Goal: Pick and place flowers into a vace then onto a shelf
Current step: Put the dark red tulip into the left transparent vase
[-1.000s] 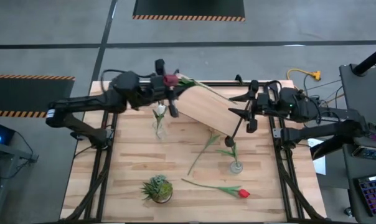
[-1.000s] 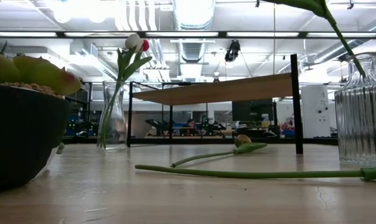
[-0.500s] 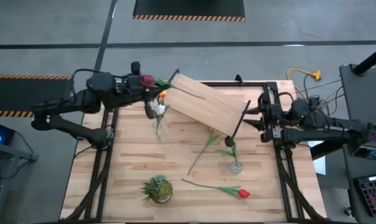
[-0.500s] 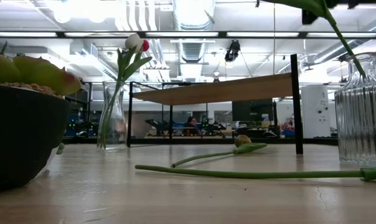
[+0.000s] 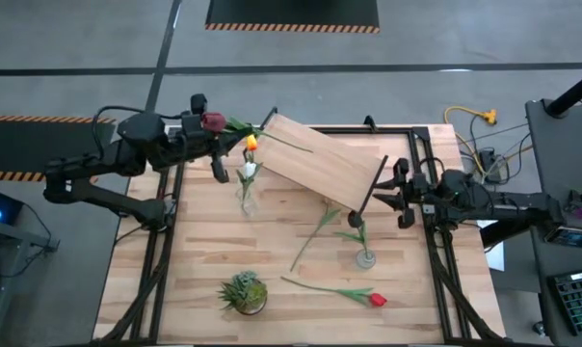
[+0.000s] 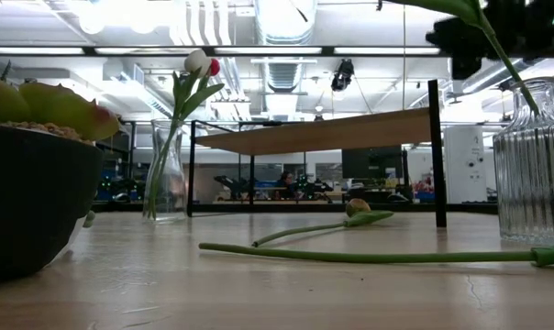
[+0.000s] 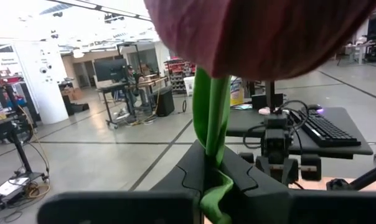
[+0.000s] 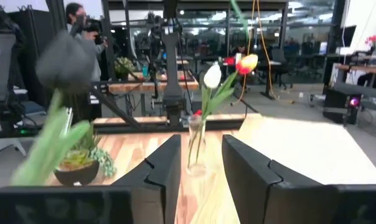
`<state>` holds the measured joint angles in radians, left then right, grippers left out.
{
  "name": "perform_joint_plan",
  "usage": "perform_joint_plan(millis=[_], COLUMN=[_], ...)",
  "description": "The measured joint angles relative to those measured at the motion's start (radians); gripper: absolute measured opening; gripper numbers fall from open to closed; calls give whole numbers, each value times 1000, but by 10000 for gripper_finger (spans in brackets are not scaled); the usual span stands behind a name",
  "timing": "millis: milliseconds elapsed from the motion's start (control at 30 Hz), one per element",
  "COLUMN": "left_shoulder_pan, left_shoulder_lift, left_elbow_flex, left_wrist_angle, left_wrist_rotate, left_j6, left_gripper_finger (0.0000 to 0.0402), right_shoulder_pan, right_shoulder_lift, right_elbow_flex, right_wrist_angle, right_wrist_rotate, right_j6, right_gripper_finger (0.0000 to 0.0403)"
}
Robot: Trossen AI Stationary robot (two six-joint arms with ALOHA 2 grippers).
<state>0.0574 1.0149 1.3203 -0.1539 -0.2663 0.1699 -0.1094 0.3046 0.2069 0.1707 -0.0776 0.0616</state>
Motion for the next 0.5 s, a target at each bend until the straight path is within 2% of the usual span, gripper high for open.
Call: perform_joint_plan(millis=[300,500], left_shoulder_pan=[0,-1], left_shoulder_lift=[-2,-1], left_elbow_flex=[59,101], left_wrist_angle=[-30,-97], left_wrist_rotate=[1,2], left_j6=[-12,-34], left_gripper_finger=[0,0], right_shoulder_pan=[0,0], right_shoulder_lift=[-3,-4], right_elbow_flex=[-71,-103], right_wrist_angle=[21,23], right_wrist_rotate=[-10,-6], right_j6=[62,41], right_gripper_finger=[107,100])
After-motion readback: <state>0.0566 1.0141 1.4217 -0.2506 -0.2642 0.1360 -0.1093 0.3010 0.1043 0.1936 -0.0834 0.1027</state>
